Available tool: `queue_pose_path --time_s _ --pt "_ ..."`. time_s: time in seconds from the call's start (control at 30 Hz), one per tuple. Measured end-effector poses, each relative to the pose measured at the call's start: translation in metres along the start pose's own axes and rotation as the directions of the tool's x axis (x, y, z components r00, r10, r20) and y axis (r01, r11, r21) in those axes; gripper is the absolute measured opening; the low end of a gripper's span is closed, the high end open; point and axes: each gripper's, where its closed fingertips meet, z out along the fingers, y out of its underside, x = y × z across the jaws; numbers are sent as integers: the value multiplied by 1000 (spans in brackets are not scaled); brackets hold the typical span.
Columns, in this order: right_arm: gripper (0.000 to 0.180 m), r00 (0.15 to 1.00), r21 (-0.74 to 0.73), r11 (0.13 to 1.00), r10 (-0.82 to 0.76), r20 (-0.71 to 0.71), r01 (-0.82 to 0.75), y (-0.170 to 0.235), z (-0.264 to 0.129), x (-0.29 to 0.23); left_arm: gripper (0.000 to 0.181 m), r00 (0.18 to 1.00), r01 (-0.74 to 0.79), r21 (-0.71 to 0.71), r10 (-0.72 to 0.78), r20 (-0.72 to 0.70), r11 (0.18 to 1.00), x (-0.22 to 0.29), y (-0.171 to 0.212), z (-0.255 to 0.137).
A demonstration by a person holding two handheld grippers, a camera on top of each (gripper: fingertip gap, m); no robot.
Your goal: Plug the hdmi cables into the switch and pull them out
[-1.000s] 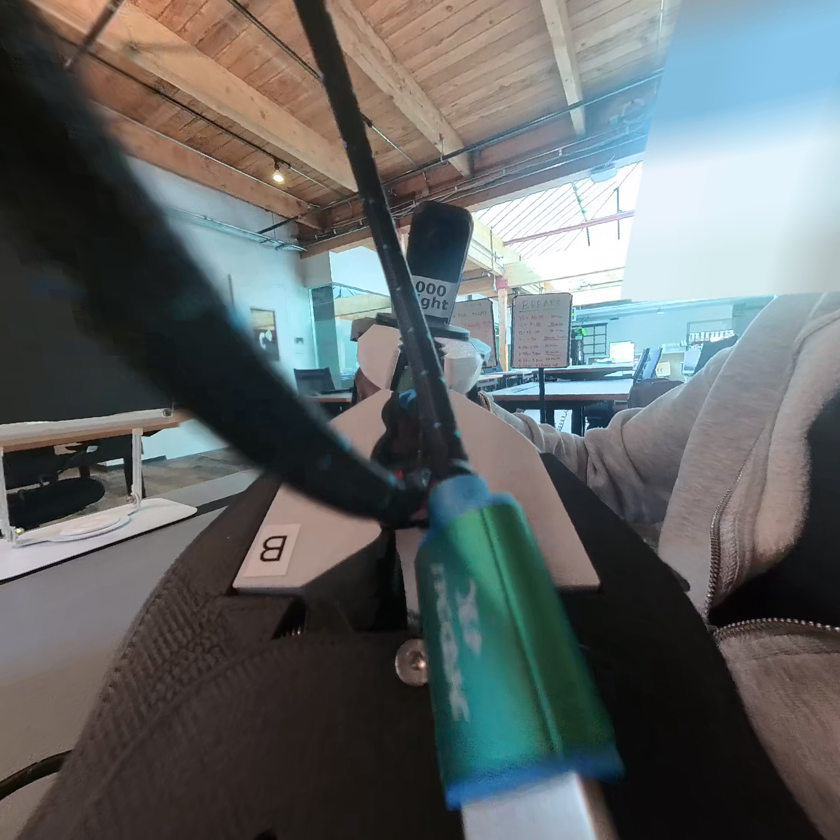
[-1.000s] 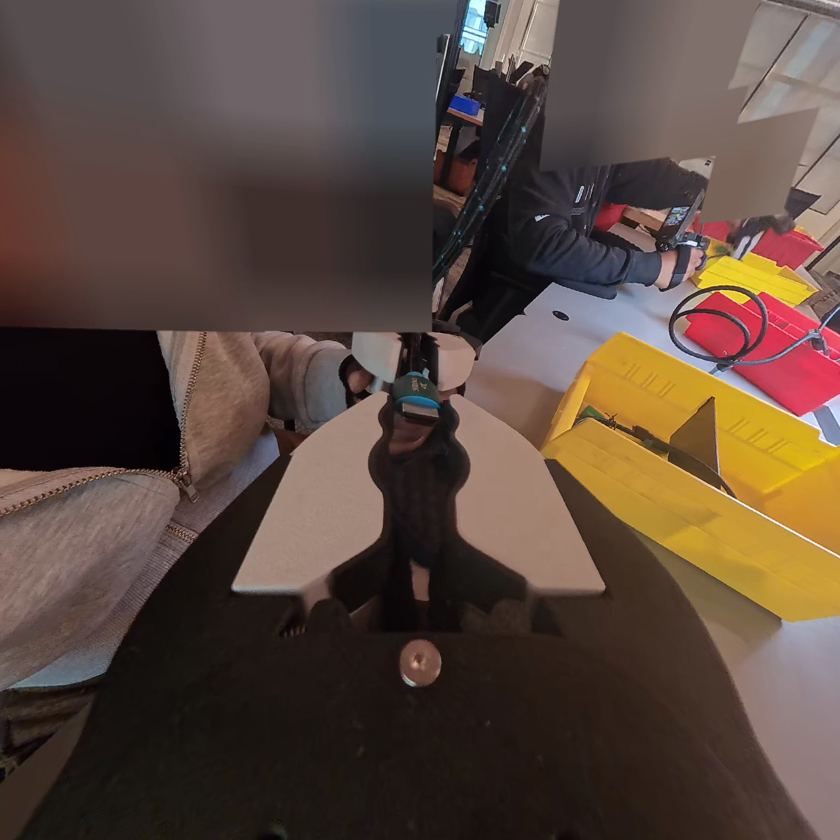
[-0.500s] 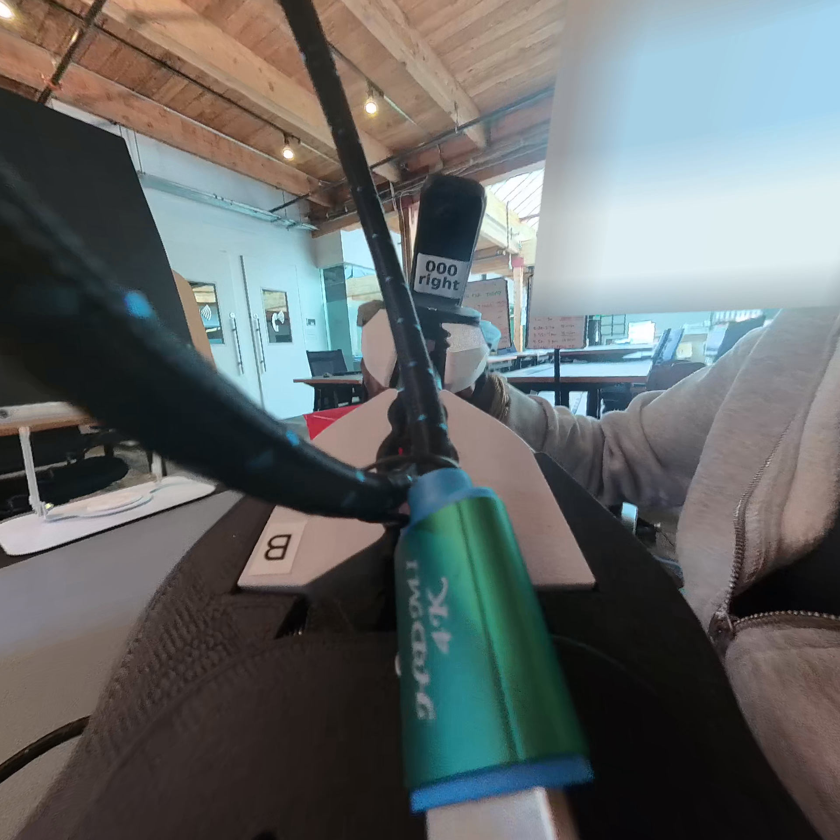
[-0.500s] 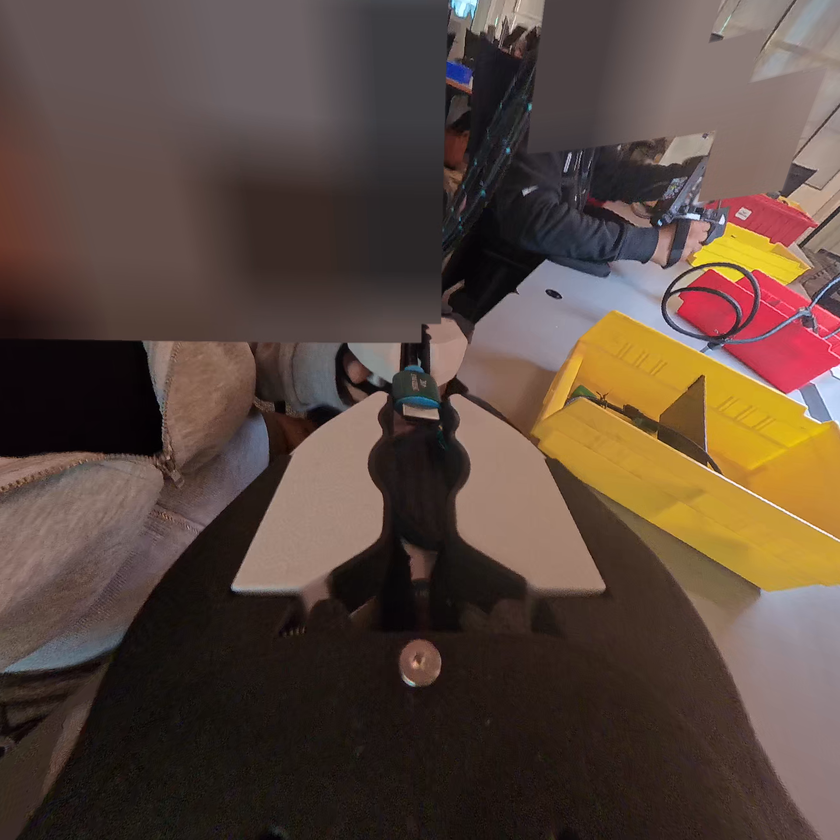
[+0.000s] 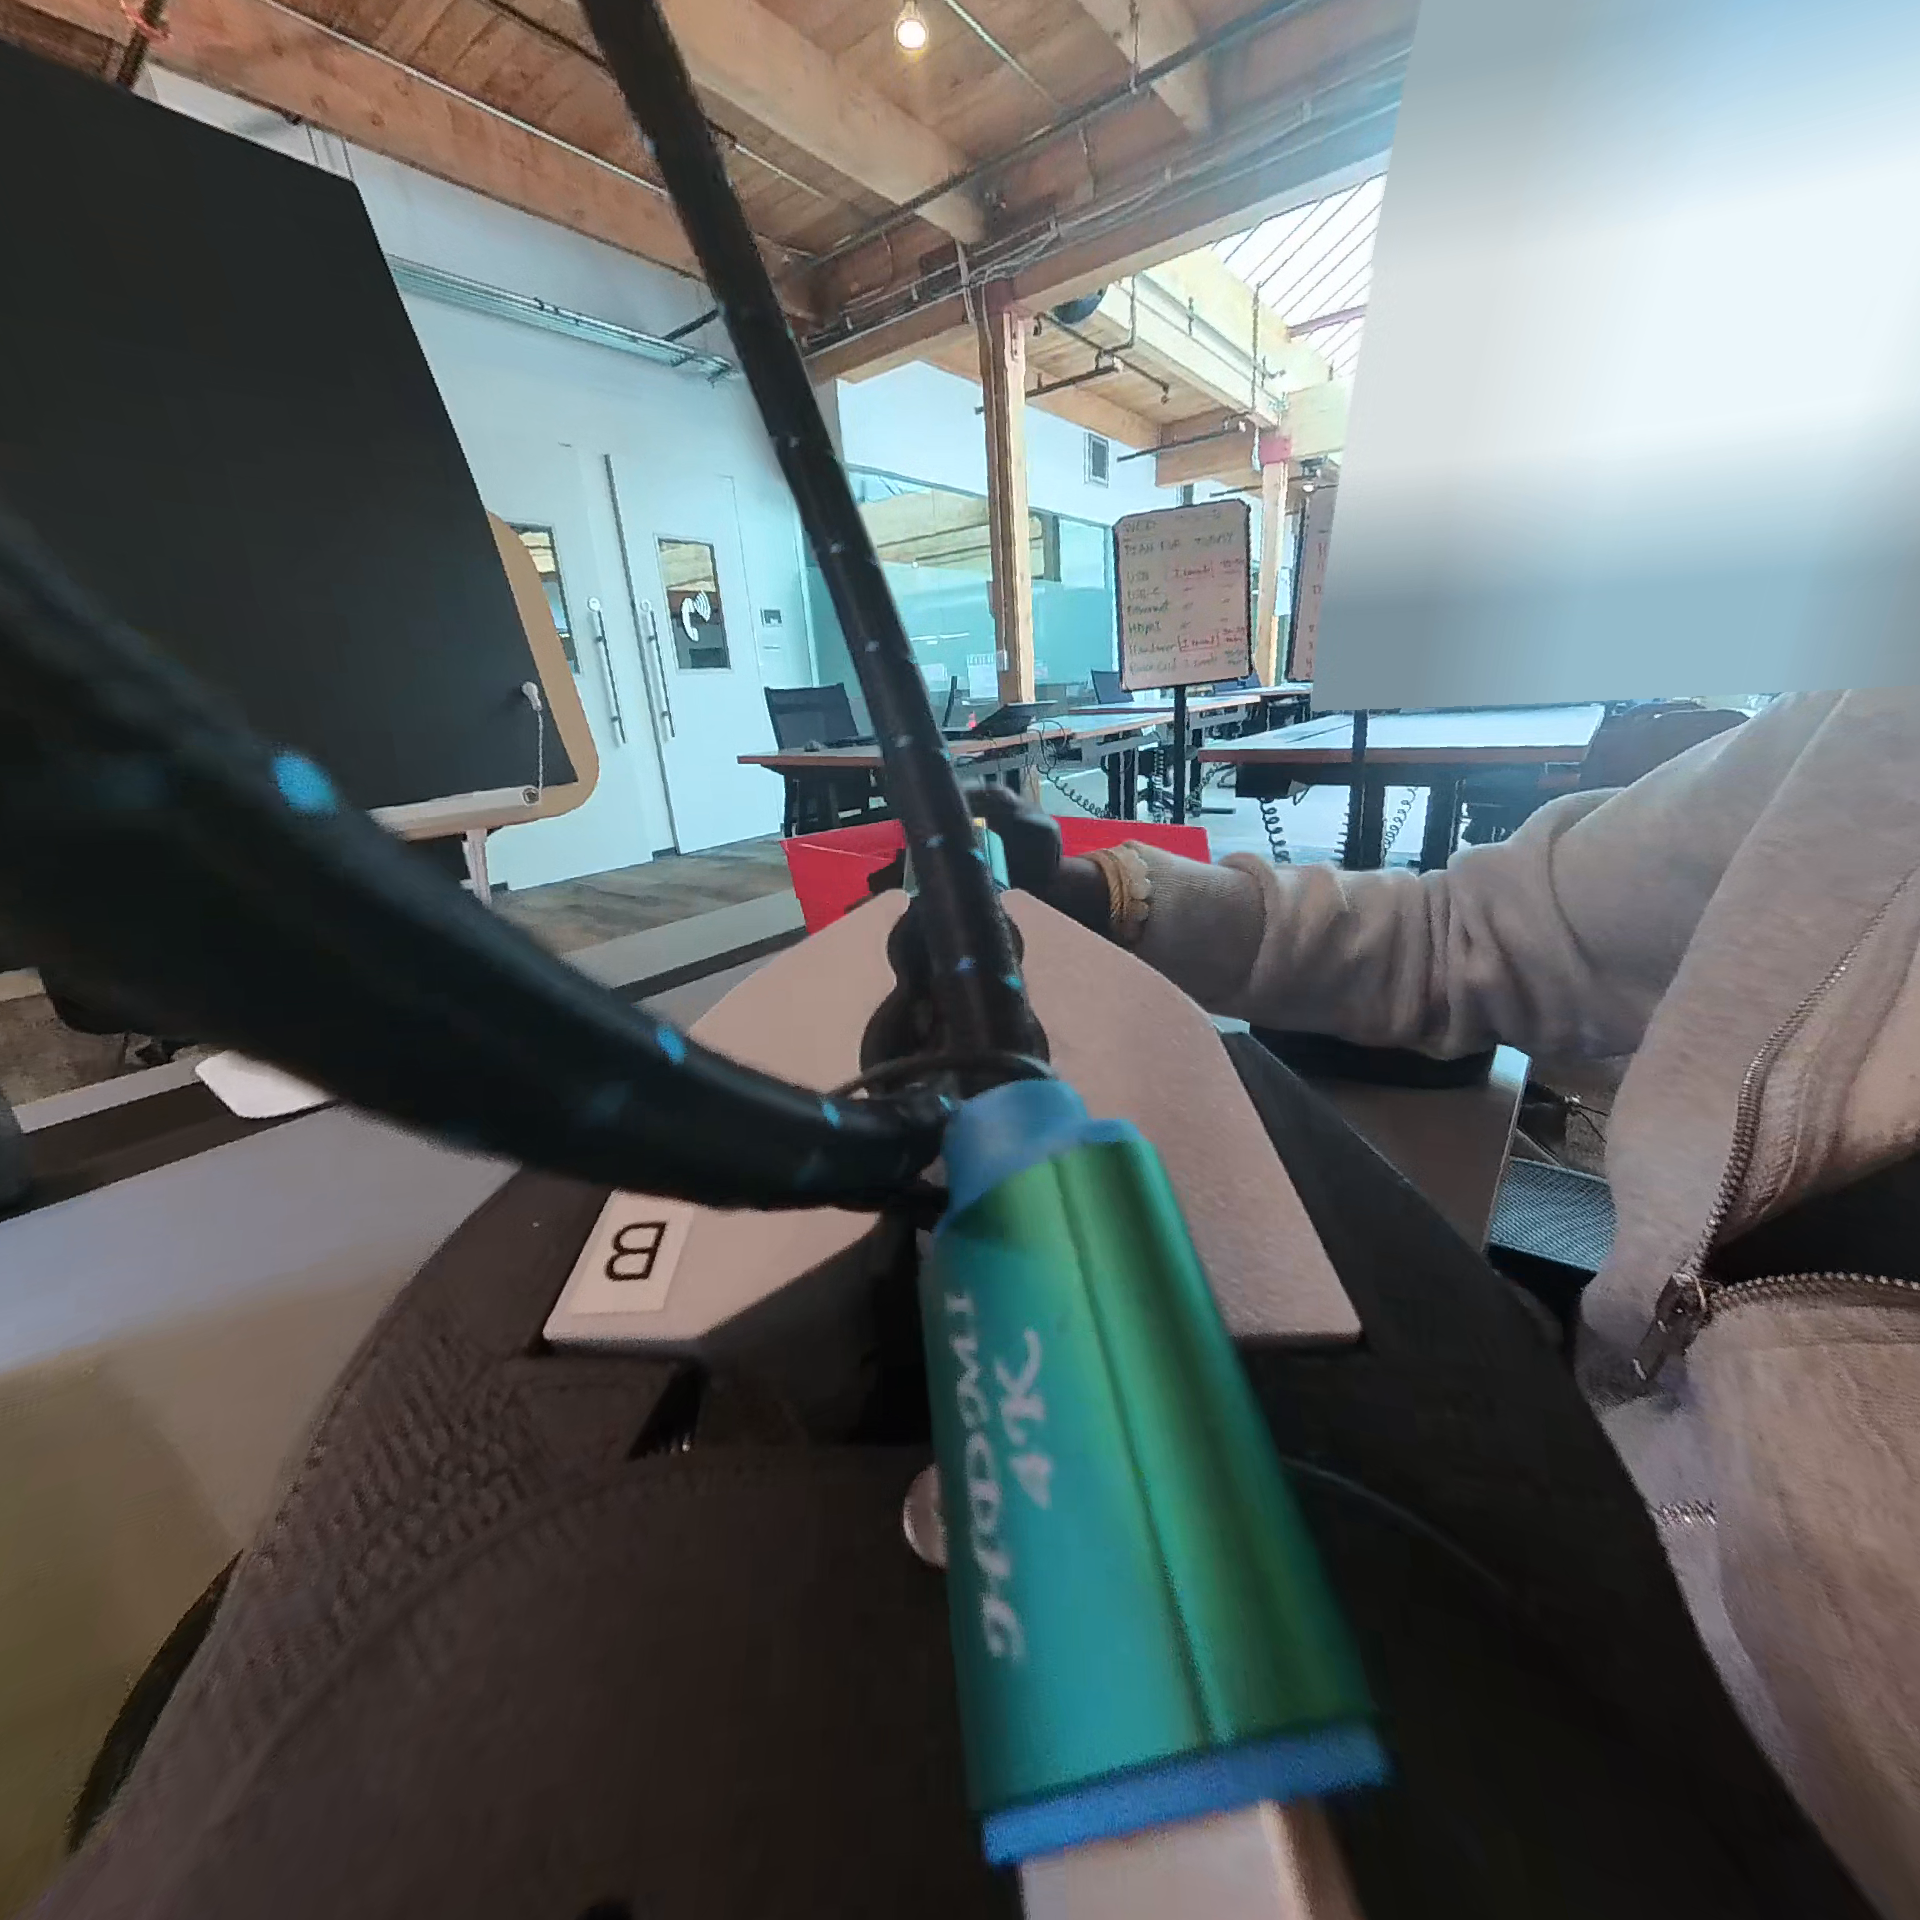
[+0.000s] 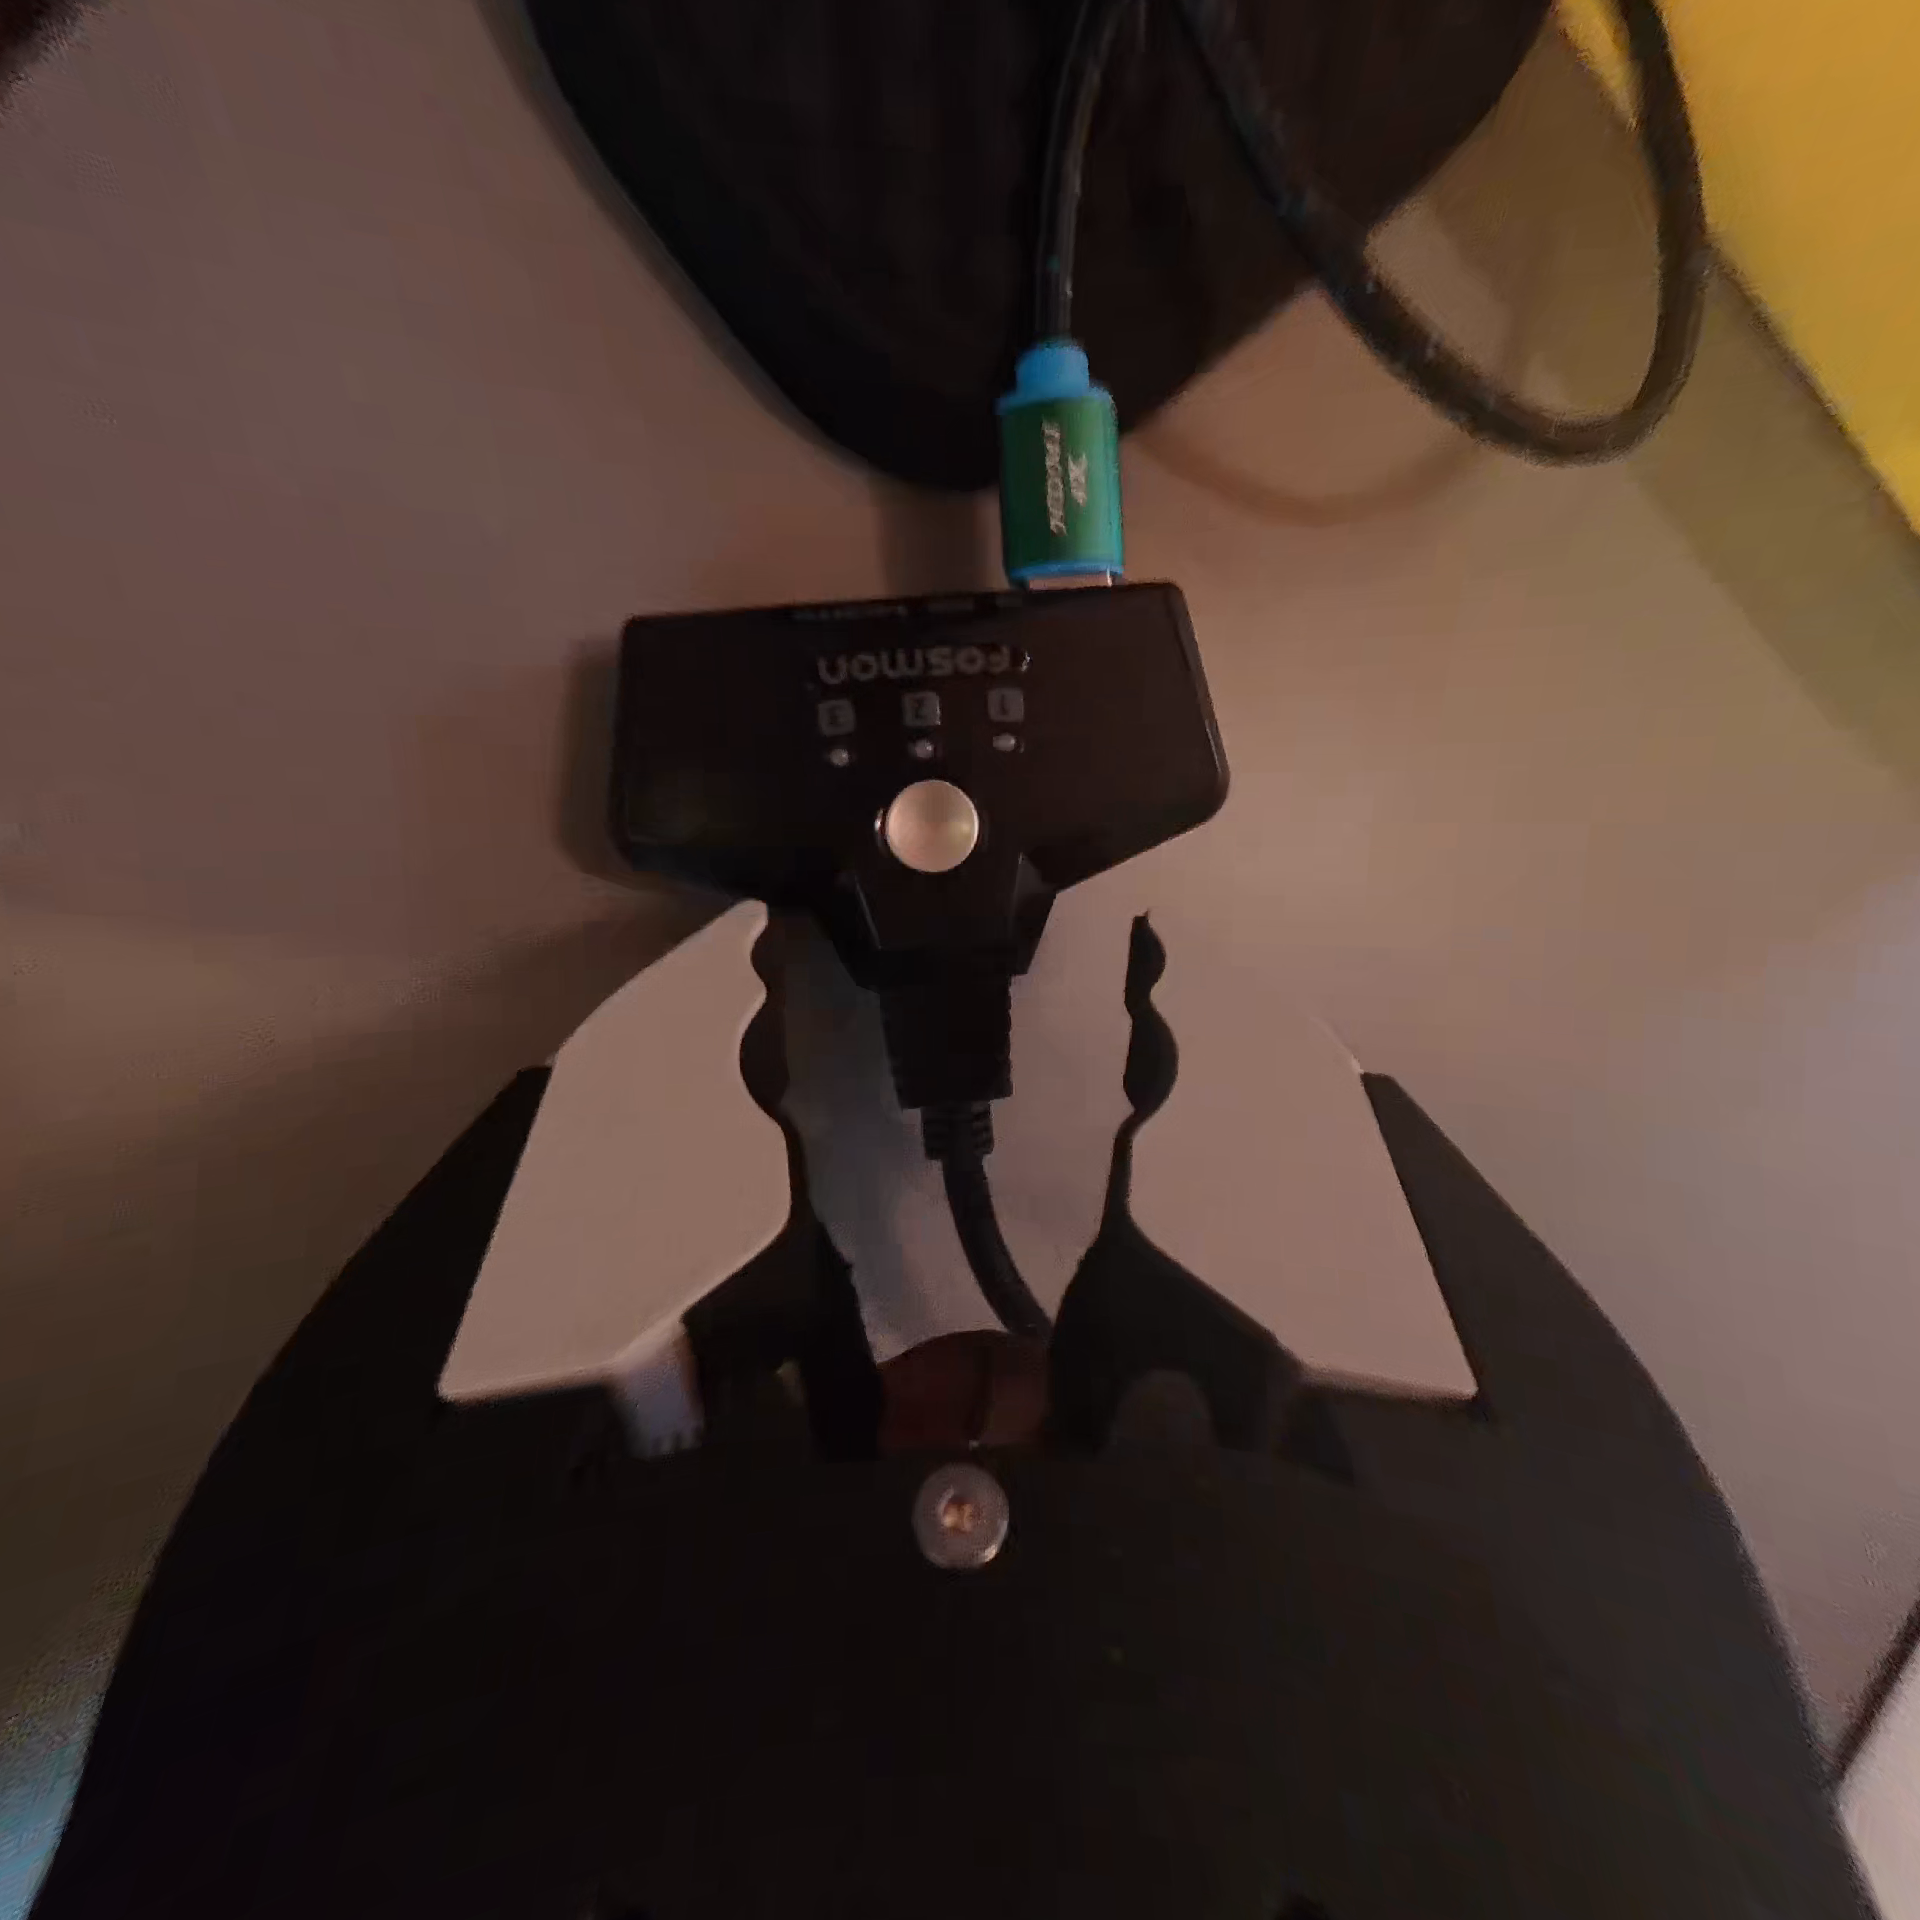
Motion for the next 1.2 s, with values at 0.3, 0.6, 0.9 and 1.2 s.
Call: queue_pose_path --time_s 0.3,0.6,0.9,1.2 --pt "39 999 302 953 20 -36 -8 -26 -10 12 9 996 -89 -161 87 -15 983 1 11 -10" --pt "38 986 531 847 111 -125 -28 -50 -85 32 10 981 -196 -273 190 -48 942 6 21 -12" --pt "38 985 472 875 -30 -168 107 -67 -90 13 85 963 -257 -303 268 -8 917 -3 40 -3" --pt "38 979 475 865 -80 -188 162 -74 -95 6 45 922 -373 -272 388 1 887 -2 35 -2"
